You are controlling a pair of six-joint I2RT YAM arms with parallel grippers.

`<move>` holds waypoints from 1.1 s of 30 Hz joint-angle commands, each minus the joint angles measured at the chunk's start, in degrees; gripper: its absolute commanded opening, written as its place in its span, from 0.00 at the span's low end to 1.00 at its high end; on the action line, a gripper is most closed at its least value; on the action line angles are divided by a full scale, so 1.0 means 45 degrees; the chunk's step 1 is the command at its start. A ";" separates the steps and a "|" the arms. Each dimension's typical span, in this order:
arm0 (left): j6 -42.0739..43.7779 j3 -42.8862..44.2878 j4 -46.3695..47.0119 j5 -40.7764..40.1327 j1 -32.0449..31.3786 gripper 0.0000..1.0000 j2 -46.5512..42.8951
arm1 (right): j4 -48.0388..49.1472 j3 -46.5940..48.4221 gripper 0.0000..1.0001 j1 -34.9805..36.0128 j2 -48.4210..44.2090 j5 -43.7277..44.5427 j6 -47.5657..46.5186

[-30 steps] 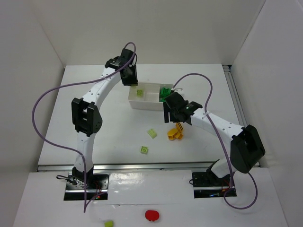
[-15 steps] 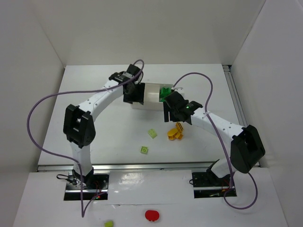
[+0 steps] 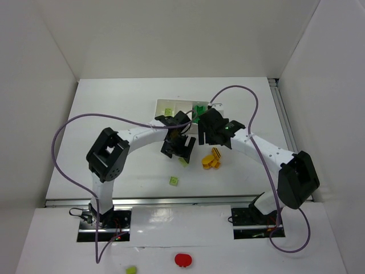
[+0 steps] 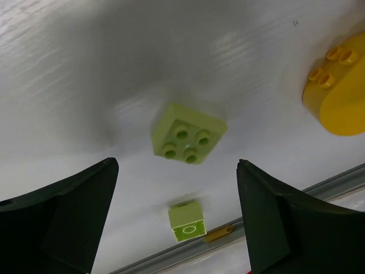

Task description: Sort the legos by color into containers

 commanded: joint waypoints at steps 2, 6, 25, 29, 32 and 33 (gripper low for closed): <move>-0.0298 0.0894 -0.0014 -0.0367 -0.0153 0.90 0.0742 | -0.0272 0.0428 0.83 -0.0135 -0.0495 0.0414 0.0106; -0.1490 0.1032 -0.0424 -0.0955 -0.0153 0.79 0.0996 | -0.0272 0.0310 0.83 -0.0135 -0.0612 0.0414 0.0224; -0.3679 0.0602 -0.2223 -0.4042 0.0902 0.77 -0.0331 | -0.0272 0.0310 0.83 -0.0135 -0.0378 0.0044 0.0106; -0.4734 0.0485 -0.2340 -0.3458 0.1019 1.00 -0.0604 | -0.0155 0.0310 0.83 -0.0135 -0.0260 -0.0094 0.0106; -0.5106 0.0076 -0.1483 -0.2444 0.1019 1.00 -0.0896 | -0.0155 0.0310 0.83 -0.0135 -0.0260 -0.0211 0.0106; -0.5107 -0.0061 -0.1171 -0.2170 0.1019 1.00 -0.1013 | -0.0155 0.0310 0.83 -0.0135 -0.0260 -0.0211 0.0106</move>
